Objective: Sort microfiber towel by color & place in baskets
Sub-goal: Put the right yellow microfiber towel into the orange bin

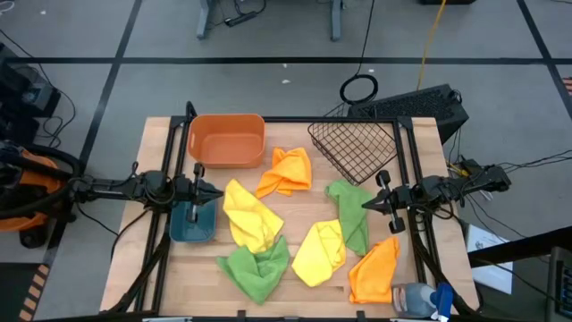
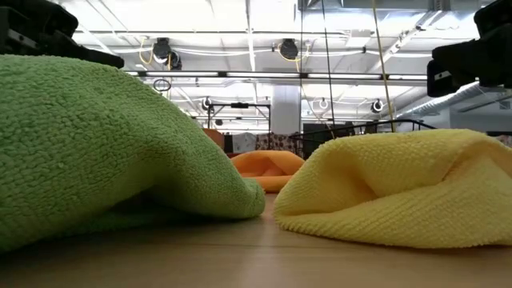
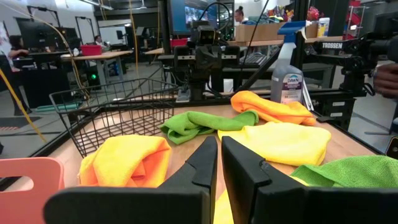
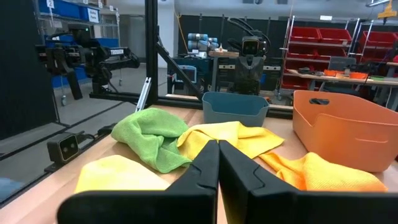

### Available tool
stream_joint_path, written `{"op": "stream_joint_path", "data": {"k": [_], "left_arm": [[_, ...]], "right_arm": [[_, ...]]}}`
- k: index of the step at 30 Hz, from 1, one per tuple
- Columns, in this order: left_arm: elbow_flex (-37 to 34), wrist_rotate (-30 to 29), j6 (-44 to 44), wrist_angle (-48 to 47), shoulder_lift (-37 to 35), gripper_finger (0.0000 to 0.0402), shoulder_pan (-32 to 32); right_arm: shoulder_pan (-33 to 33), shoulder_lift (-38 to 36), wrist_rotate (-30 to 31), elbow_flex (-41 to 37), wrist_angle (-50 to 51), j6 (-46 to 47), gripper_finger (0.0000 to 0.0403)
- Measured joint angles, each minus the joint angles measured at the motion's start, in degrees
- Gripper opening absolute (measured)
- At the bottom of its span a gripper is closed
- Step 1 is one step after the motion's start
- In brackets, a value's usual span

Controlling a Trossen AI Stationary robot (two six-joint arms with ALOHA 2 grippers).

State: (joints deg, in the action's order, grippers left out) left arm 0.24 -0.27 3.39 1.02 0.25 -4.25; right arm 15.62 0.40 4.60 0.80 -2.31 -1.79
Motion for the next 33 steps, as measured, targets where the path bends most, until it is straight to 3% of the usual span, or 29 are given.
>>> {"op": "stream_joint_path", "data": {"k": [10, 18, 33], "left_arm": [[0.0, 0.0, 0.0, 0.0, 0.0, 0.0032, 0.0], [0.0, 0.0, 0.0, 0.0, 0.0, 0.0032, 0.0], [0.0, 0.0, 0.4, 0.0, 0.0, 0.0032, 0.0]], "right_arm": [[0.0, 0.9, 6.0, 4.8, -1.1, 3.8, 0.0000], [0.0, 10.5, 10.3, 21.4, 7.7, 3.8, 0.0000], [0.0, 30.1, 10.6, 47.9, 8.6, 0.5, 0.0000]]}}
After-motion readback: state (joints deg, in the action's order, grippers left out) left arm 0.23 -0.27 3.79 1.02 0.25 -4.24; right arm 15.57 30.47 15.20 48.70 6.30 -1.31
